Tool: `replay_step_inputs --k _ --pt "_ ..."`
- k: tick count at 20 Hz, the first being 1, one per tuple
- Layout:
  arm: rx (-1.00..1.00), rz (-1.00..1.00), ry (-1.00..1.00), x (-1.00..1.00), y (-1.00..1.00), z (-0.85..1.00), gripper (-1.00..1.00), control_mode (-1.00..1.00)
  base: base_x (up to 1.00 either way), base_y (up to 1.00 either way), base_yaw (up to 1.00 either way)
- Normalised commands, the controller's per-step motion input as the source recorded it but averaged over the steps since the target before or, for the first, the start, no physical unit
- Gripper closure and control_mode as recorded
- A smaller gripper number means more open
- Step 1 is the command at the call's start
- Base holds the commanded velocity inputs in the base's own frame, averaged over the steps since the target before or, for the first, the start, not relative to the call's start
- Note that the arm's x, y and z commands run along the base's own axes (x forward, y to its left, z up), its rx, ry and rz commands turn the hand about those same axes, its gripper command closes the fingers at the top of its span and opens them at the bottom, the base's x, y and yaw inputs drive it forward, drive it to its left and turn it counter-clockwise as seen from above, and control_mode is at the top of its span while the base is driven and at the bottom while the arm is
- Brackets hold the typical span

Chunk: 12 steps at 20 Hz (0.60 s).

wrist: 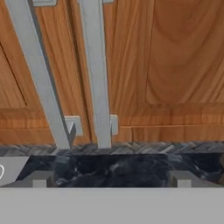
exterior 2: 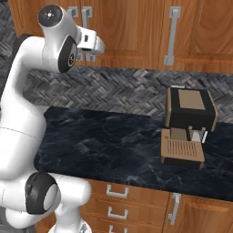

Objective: Open the cabinet and move the ladle to the pot. Then close the cabinet.

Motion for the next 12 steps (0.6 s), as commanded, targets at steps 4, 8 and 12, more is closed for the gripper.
replay_step_inputs --k 4,8,12 --pt "0.04 -0.02 0.0 0.52 0.0 0.0 -1.0 -1.0 0.0 0.0 0.0" --pt "0.03 -0.01 0.0 0.51 0.0 0.01 -1.0 -1.0 0.0 0.0 0.0" --pt "0.02 0.0 0.0 0.49 0.0 0.02 -1.0 -1.0 0.0 0.0 0.0"
